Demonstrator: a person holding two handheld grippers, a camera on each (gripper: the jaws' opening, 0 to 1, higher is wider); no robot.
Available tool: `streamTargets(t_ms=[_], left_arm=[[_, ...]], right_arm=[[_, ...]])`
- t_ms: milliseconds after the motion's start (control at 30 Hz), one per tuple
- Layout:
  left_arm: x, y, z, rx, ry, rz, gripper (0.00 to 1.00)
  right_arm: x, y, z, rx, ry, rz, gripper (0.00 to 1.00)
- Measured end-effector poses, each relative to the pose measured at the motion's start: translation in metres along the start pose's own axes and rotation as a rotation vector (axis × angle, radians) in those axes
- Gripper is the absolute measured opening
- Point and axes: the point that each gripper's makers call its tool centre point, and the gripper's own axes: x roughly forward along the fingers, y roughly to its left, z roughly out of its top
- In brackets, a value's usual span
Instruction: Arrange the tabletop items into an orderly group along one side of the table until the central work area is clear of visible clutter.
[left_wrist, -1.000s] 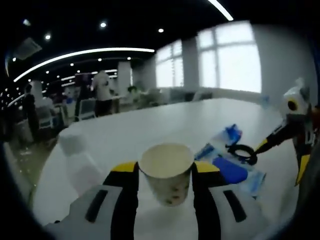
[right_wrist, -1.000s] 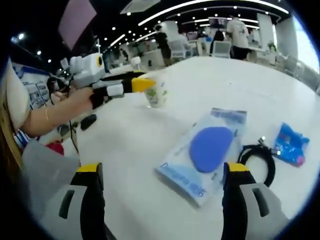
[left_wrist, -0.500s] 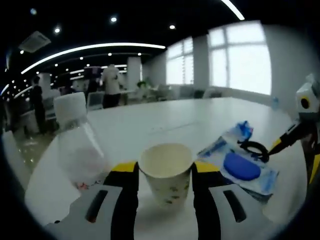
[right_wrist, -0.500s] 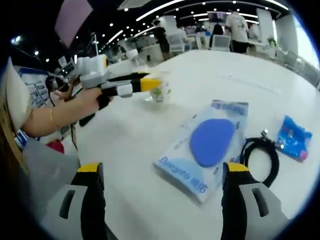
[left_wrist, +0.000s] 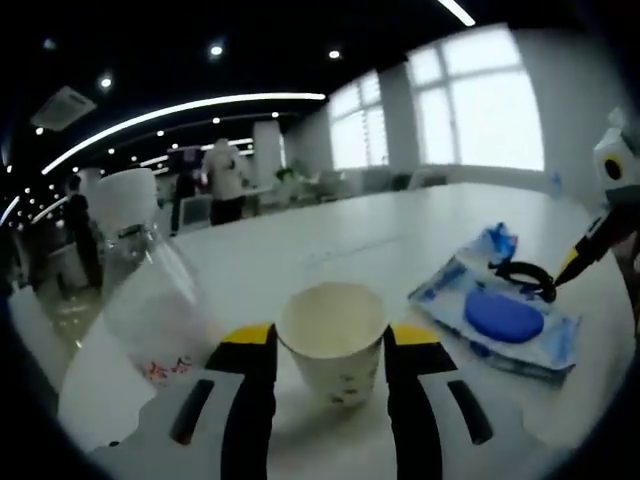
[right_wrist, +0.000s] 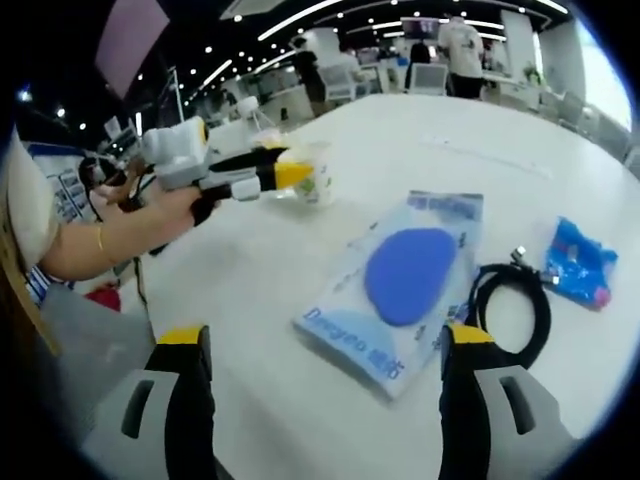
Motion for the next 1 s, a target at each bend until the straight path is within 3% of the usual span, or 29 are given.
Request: streamTargets(t_ms=[333,633,700,1000], left_arm=[[-0.001,-0.002,0.000,0.013,0.012,0.003,0.43],[-0.007,-0.012,0.013,-0.001,-0.006,-0.014,0.57],[-0.010,-0.017,0.016,-0.016,-0.009,-0.031,0.60],[-0.022,-0.037,0.027,-0.057,-0.006,-0.099,0.81]], right_arm=[[-0.002,0.000,0.001,0.019,-0.003,-0.002,0.92],[-0.005,-0.001,0.008,0.043,-0.033,-0.015,0.91],[-0.006,-0.001,0.015,0.065,-0.068,-0.012,0.90],[-0.009,-0.009,0.014,0.098,-0.070,-0.046,0.89]])
